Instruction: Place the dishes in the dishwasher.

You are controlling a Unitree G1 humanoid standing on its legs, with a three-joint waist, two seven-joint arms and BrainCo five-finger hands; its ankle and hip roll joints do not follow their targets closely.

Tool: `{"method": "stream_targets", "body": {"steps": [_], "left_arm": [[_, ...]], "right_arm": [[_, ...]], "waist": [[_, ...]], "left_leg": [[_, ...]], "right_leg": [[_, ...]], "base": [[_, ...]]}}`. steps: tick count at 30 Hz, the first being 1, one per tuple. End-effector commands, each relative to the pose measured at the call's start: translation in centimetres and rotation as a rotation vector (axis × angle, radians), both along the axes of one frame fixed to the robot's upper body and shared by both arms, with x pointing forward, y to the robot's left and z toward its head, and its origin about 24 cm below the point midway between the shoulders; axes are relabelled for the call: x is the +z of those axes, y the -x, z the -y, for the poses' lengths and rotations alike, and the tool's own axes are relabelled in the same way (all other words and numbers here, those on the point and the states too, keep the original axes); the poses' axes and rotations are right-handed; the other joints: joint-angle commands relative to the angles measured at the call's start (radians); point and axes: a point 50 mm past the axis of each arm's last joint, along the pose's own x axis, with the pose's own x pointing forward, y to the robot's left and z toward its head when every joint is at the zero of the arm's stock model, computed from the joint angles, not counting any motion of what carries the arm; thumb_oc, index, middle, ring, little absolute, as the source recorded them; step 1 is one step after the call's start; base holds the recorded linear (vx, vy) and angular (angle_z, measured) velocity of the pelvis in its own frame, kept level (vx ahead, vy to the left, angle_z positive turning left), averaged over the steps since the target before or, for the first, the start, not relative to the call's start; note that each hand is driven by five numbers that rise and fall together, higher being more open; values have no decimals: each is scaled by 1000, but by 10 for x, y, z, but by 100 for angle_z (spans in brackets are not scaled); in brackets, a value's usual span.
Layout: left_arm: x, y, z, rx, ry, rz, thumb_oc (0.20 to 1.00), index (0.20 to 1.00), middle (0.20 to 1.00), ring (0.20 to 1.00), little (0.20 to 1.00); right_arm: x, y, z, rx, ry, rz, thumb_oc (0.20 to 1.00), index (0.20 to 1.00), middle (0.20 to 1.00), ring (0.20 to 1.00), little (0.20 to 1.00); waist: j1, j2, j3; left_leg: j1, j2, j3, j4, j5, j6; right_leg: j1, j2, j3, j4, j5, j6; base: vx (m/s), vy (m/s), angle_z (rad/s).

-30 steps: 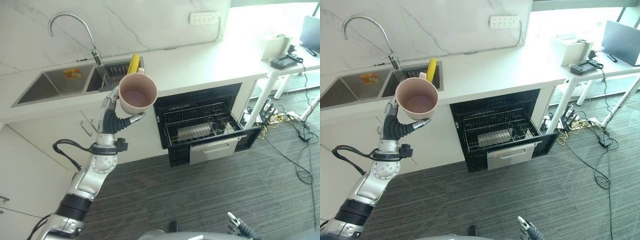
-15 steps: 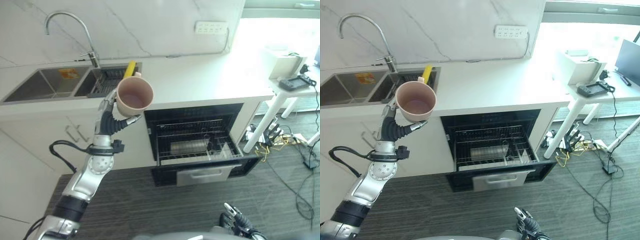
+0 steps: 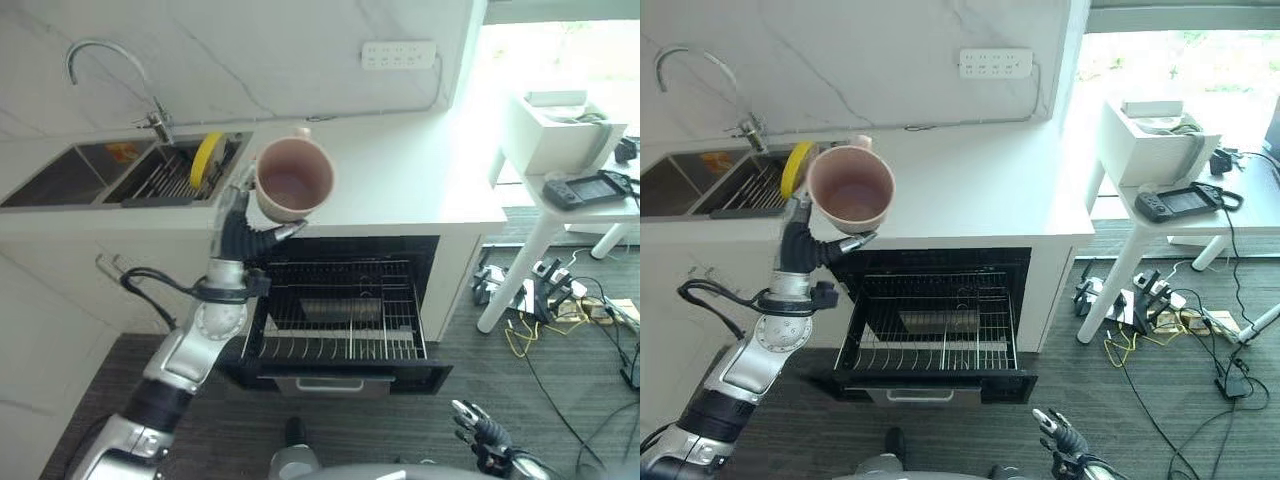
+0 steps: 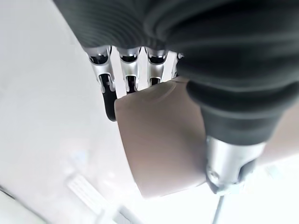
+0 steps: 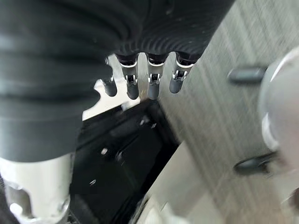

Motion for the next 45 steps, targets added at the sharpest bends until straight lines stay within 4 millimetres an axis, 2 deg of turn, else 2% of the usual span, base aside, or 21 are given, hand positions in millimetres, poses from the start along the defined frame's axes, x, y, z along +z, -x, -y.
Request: {"method": "stream_targets", "body": {"steps": [1, 8, 14, 20, 22, 26, 28, 29, 30, 32, 35, 39, 42, 45], "left_arm": [[21, 7, -22, 66, 24, 120, 200, 200, 200, 200, 200], [24, 12, -32, 87, 1, 104, 200, 200, 200, 200, 200], [25, 11, -35, 98, -27, 92, 200, 200, 200, 200, 200], [19, 8, -43, 116, -52, 64, 200, 200, 200, 200, 200], [14, 8, -46, 122, -52, 43, 200, 200, 200, 200, 200], [6, 9, -48, 121, -33, 7, 200, 200, 200, 200, 200], [-2, 7, -46, 113, -29, -40, 200, 200, 200, 200, 200], [-10, 4, -44, 97, -16, -110, 200, 200, 200, 200, 200], [-20, 0, -42, 80, 15, -188, 200, 200, 200, 200, 200], [-37, -4, -38, 52, 49, -304, 200, 200, 200, 200, 200], [-76, -11, -19, -21, 160, -536, 200, 200, 200, 200, 200], [-94, -11, -6, -90, 206, -649, 200, 200, 200, 200, 200], [-95, -11, 2, -128, 182, -660, 200, 200, 200, 200, 200], [-89, -11, 8, -164, 138, -642, 200, 200, 200, 200, 200]], "right_arm": [[3, -8, -7, 22, -13, 60, 1000, 1000, 1000, 1000, 1000], [-3, 13, 8, -132, 31, -9, 1000, 1000, 1000, 1000, 1000], [7, 11, 35, -346, 109, 48, 1000, 1000, 1000, 1000, 1000], [41, -13, 70, -554, 232, 248, 1000, 1000, 1000, 1000, 1000], [66, -31, 76, -584, 250, 400, 1000, 1000, 1000, 1000, 1000], [105, -53, 69, -511, 292, 626, 1000, 1000, 1000, 1000, 1000], [125, -63, 64, -442, 377, 717, 1000, 1000, 1000, 1000, 1000], [144, -74, 54, -292, 486, 803, 1000, 1000, 1000, 1000, 1000], [160, -82, 43, -202, 511, 870, 1000, 1000, 1000, 1000, 1000], [174, -88, 29, -118, 500, 951, 1000, 1000, 1000, 1000, 1000], [202, -101, -4, 88, 470, 1137, 1000, 1000, 1000, 1000, 1000], [220, -105, -33, 297, 390, 1257, 1000, 1000, 1000, 1000, 1000], [228, -105, -50, 428, 413, 1344, 1000, 1000, 1000, 1000, 1000], [240, -103, -63, 540, 416, 1401, 1000, 1000, 1000, 1000, 1000]], "waist": [[26, -5, -30], [24, -20, -45], [6, -39, -51], [-19, -54, -52], [-34, -59, -52], [-56, -64, -55], [-65, -64, -56], [-73, -64, -56], [-83, -61, -55], [-93, -57, -57], [-108, -49, -62], [-108, -46, -65], [-100, -49, -67], [-91, -52, -69]], "left_leg": [[29, -19, 18, 18, -42, -6], [53, -31, 32, 10, -76, 11], [68, -37, 49, 5, -91, 22], [84, -42, 70, 6, -104, 29], [90, -46, 78, 7, -110, 33], [96, -54, 84, 9, -118, 40], [99, -58, 88, 11, -122, 44], [103, -61, 91, 12, -125, 48], [109, -65, 96, 13, -127, 51], [115, -68, 106, 15, -130, 55], [126, -78, 121, 20, -138, 64], [134, -84, 128, 23, -147, 71], [136, -86, 128, 25, -151, 73], [138, -85, 125, 25, -151, 72]], "right_leg": [[-16, -170, 89, -2, 2, 180], [-14, -190, 95, -15, 16, 208], [-18, -195, 109, -24, 31, 219], [-19, -199, 123, -32, 46, 228], [-21, -200, 130, -34, 53, 229], [-28, -205, 145, -33, 58, 234], [-32, -206, 153, -32, 60, 238], [-35, -208, 159, -32, 63, 240], [-38, -209, 169, -31, 65, 242], [-43, -211, 181, -29, 66, 246], [-51, -215, 201, -28, 72, 252], [-57, -219, 213, -27, 76, 257], [-56, -221, 211, -27, 77, 258], [-54, -221, 209, -27, 77, 258]], "base": [[125, 47, -13], [74, 15, -1], [-6, -11, -15], [-44, -18, -9], [-55, -3, -15], [-52, 21, -11], [-62, 28, -18], [-73, 59, -16], [-73, 72, -19], [-51, 72, -35], [-43, 81, -33], [-25, 44, -29], [-8, 7, -5], [0, 0, 0]]}}
